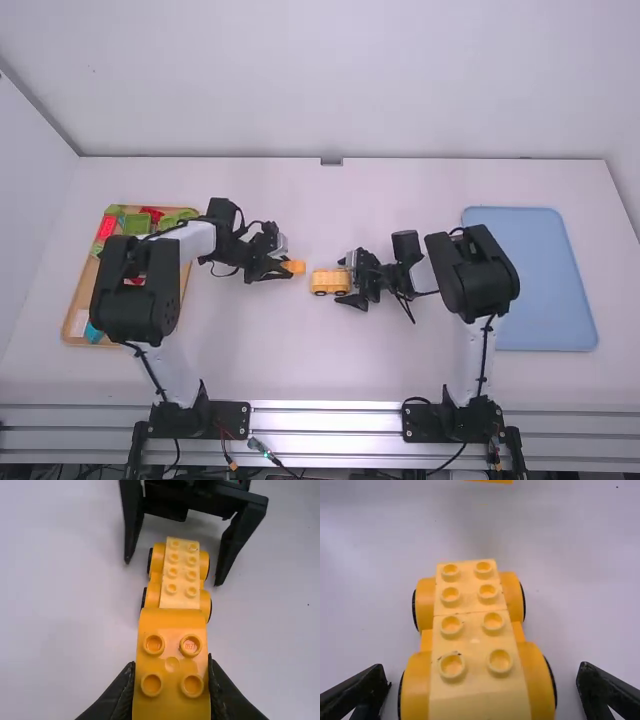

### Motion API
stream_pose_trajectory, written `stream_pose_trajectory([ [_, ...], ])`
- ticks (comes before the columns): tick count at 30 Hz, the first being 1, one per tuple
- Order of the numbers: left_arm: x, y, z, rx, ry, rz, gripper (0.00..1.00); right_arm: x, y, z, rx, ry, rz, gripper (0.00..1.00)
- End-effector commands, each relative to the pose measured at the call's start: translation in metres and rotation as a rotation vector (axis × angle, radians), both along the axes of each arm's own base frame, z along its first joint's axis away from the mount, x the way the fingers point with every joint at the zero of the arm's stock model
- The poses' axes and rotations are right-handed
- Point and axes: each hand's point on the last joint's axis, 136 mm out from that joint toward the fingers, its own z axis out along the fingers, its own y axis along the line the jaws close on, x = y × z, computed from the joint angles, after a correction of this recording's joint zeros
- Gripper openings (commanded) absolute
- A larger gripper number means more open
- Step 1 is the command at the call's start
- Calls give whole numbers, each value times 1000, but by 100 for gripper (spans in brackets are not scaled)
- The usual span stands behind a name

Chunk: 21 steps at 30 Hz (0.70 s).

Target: Assemble lego blocks to make yellow taxi

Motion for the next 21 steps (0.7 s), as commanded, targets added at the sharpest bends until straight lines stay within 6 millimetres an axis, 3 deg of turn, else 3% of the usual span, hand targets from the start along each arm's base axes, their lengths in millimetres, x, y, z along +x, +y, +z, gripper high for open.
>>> stream_pose_trajectory([
  [1,-3,-12,8,1,-61,-61,2,3,3,3,19,-2,13,99],
  [4,0,-18,0,54,-58,-52,2,2,3,2,17,-2,14,100],
  [9,2,-32,-6,84,-71,-48,2,1,1,1,13,-2,16,87],
  [17,2,-31,-7,84,-67,-46,2,1,1,0,10,-5,18,75],
  [21,0,-35,-7,82,-70,-56,2,-2,5,0,9,-5,30,55],
])
